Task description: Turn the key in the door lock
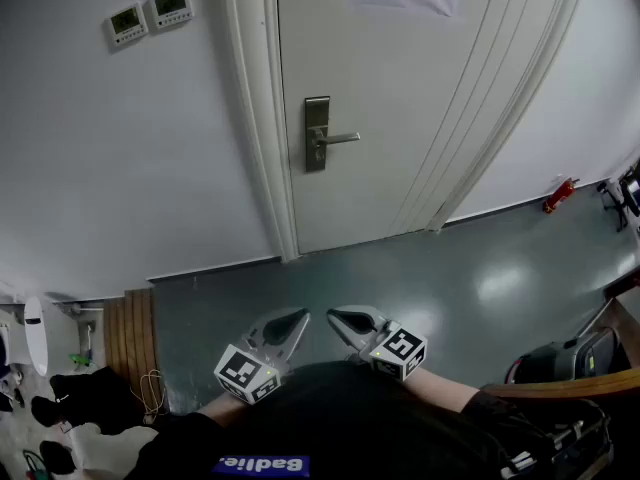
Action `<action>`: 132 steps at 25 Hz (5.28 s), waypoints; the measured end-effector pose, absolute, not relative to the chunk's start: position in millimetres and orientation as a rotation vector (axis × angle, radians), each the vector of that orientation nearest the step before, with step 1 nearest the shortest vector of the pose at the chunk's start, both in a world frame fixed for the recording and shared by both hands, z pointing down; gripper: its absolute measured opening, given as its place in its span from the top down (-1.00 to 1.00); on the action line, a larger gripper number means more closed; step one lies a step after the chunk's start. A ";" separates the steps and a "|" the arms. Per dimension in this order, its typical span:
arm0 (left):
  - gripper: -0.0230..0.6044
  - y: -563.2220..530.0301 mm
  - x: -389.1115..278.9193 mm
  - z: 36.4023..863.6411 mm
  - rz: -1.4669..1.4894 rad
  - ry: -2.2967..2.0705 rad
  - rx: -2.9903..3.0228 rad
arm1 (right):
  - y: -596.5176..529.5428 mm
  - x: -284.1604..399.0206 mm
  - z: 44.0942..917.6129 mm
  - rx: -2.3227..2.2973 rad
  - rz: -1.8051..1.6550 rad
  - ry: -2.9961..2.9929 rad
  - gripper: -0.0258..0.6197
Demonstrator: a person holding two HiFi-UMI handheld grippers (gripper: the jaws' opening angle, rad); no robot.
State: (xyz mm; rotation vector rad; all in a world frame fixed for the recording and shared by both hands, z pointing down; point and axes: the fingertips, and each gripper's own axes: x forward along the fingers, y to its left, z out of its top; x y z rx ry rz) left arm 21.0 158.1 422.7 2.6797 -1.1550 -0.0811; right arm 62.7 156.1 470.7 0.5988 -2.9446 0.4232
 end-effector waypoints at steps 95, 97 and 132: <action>0.91 -99.1 -142.2 489.3 0.159 -1.339 2.409 | -371.9 6.9 584.7 1.531 0.528 -2.532 0.78; 0.91 -96.9 -148.3 488.5 0.161 -1.355 2.404 | -371.2 7.5 584.6 1.538 0.640 -2.577 0.79; 0.91 -91.1 -160.4 495.5 0.078 -1.386 2.312 | -372.6 -4.1 600.7 1.029 -1.005 -1.616 0.83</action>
